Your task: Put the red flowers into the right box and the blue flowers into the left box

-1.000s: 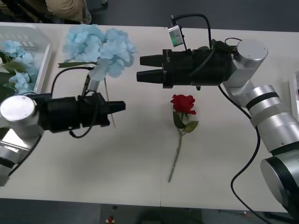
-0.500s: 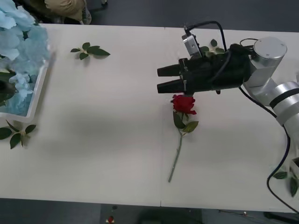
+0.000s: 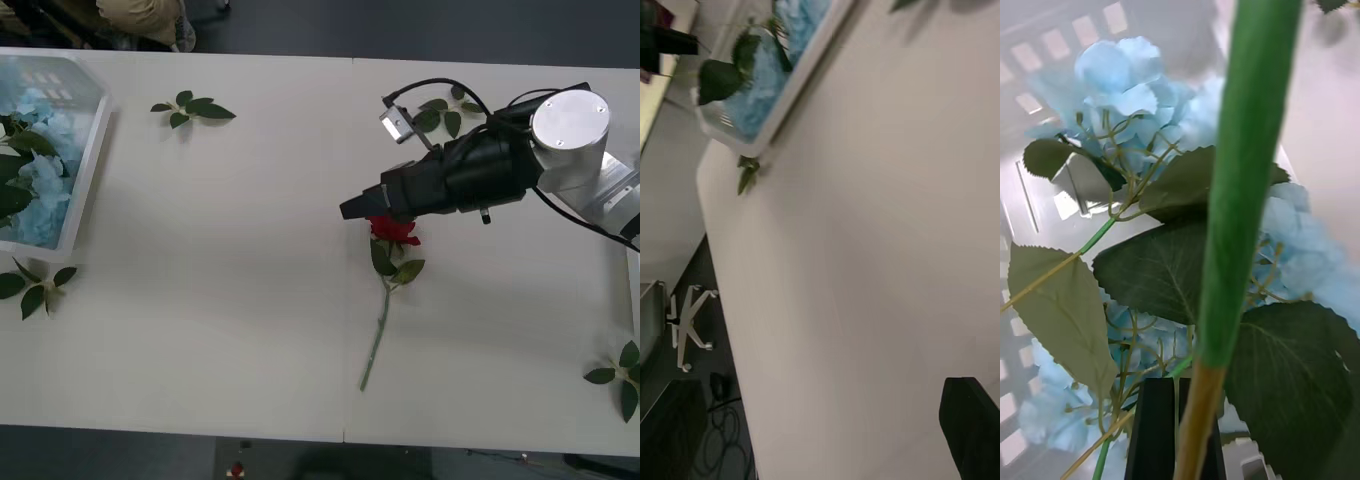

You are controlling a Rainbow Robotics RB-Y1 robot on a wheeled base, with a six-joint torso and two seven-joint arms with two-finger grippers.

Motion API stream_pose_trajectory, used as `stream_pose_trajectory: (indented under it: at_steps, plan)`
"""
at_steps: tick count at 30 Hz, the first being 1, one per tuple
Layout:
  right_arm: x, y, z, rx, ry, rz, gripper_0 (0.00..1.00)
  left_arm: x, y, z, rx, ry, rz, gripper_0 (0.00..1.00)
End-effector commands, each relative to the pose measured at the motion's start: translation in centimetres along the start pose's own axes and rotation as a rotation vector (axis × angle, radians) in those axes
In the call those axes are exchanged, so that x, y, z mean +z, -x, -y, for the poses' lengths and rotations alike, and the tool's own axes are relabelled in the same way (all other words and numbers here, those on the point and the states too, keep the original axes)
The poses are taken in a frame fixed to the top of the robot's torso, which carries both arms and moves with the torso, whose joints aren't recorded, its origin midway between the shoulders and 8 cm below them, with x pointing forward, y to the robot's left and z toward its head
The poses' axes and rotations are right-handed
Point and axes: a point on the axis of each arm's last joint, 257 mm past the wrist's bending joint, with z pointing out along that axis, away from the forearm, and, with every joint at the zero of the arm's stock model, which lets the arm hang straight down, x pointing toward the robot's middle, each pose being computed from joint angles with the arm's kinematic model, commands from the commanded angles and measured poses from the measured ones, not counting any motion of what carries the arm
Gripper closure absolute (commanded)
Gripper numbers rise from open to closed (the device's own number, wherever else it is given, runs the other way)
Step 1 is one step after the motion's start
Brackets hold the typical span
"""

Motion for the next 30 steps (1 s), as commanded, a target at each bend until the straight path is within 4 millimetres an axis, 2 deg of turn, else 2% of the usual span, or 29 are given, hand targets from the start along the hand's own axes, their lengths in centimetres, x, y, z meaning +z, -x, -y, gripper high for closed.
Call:
stream_pose_trajectory:
  at_steps: [1,9,13,15,17,18,19,20,22,27,30]
  plan:
    - [-0.1,-0.4,-0.2,0.017,-0.075,-0.048,0.09,-0.2,1.6,-2.6,-0.137,0.064,0.065,1.0]
    - [-0.6,-4.4,2.0,-0.032,-0.247,-0.232,0.09,0.1,-2.8,-5.0,-0.238,0.135,0.004,1.0]
    - [-1.5,-6.4,3.8,-0.046,-0.365,-0.318,0.09,-0.1,-3.6,-5.6,-0.24,0.157,-0.014,0.96]
    - [-2.0,-7.6,5.2,-0.034,-0.425,-0.345,0.09,-0.1,-3.7,-5.7,-0.24,0.161,-0.019,0.84]
    - [-2.2,-8.7,6.0,-0.002,-0.462,-0.362,0.09,0.0,-3.7,-5.7,-0.243,0.161,-0.019,0.59]
    - [-2.3,-9.4,6.5,0.023,-0.484,-0.366,0.09,-0.1,-3.7,-5.8,-0.244,0.163,-0.017,0.36]
    - [-2.3,-9.6,6.6,0.041,-0.49,-0.366,0.09,-0.1,-3.7,-5.8,-0.244,0.163,-0.017,0.25]
    - [-2.4,-10.3,7.0,0.081,-0.511,-0.368,0.09,-0.1,-3.7,-5.8,-0.244,0.165,-0.016,0.08]
    - [-2.7,-11.3,7.5,0.141,-0.539,-0.367,0.09,-0.1,-3.6,-5.9,-0.243,0.169,-0.014,0.0]
    - [-2.7,-13.1,8.7,0.231,-0.598,-0.353,0.09,-0.2,-3.0,-5.9,-0.245,0.165,0.002,0.0]
    - [-2.0,-13.4,9.1,0.289,-0.611,-0.313,0.09,-1.1,-0.9,-6.2,-0.222,0.16,0.044,0.0]
